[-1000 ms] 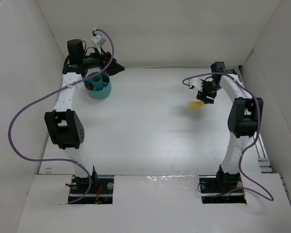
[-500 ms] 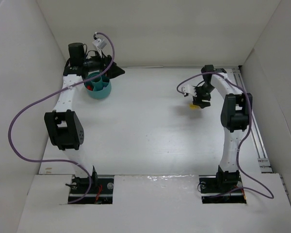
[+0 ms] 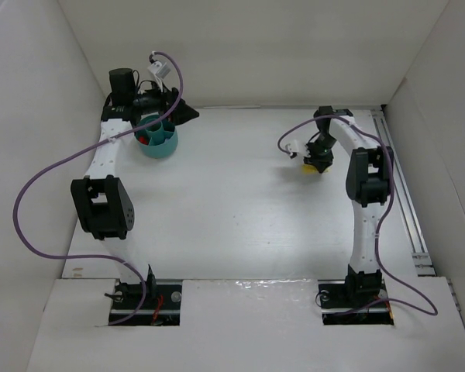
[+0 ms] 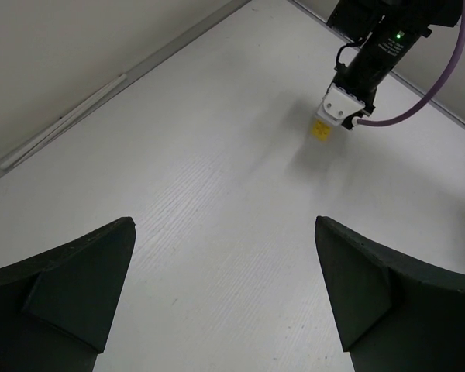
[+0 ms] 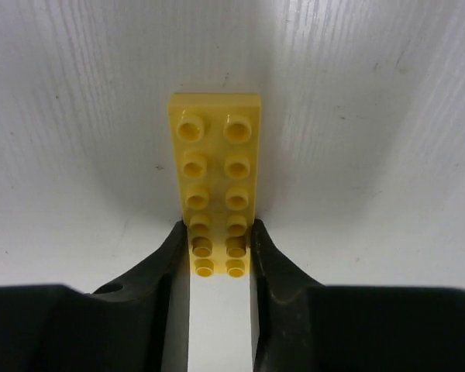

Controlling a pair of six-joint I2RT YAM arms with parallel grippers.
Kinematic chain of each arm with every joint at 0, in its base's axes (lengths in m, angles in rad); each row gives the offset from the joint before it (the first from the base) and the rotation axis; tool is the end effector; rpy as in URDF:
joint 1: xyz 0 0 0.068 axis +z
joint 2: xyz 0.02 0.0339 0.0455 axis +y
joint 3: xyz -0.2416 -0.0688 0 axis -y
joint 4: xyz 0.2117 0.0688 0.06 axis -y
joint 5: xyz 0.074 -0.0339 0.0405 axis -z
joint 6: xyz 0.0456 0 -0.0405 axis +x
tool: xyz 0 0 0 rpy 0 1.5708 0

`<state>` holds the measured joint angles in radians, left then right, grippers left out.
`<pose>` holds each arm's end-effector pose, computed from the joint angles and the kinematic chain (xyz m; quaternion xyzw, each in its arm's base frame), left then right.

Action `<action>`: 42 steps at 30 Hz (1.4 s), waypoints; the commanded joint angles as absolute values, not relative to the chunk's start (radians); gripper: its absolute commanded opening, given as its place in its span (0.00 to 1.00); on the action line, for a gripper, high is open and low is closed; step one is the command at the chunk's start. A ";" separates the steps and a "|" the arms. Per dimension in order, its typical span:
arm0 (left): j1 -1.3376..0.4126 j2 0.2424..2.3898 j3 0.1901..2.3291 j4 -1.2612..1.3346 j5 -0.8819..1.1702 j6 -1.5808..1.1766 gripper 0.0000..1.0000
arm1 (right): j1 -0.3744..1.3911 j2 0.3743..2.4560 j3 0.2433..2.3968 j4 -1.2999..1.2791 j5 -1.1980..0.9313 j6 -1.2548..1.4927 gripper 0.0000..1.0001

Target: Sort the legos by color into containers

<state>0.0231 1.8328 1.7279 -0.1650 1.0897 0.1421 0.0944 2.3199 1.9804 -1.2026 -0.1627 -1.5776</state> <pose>0.3919 -0.0314 0.3590 0.3538 0.6607 -0.3683 0.5501 0.4050 0.0458 0.1576 -0.7402 0.6673 0.0503 0.0654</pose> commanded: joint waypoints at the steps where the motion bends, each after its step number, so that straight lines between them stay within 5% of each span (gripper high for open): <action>1: 0.025 1.779 1.726 -0.129 1.097 0.144 1.00 | 0.115 2.307 1.964 -1.221 -0.176 -1.536 0.19; 4: 0.025 1.779 1.683 -0.079 1.097 0.080 0.96 | 0.127 2.251 1.953 -1.188 -0.294 -1.413 0.04; 10: 0.015 1.758 1.598 0.037 1.117 -0.080 0.91 | 0.247 2.107 2.014 -0.991 -0.598 -0.870 0.01; 17: -0.064 1.758 1.575 0.025 1.080 -0.133 0.83 | 0.434 2.023 1.959 -0.620 -0.505 -0.462 0.01; 42: -0.140 1.825 1.617 0.060 1.080 -0.233 0.67 | 0.591 2.003 1.987 -0.474 -0.374 -0.305 0.00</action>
<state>-0.1310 1.8236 1.5772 0.0177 1.0508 -0.2131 0.5728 2.0274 1.9739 -0.5339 -0.3798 -0.3180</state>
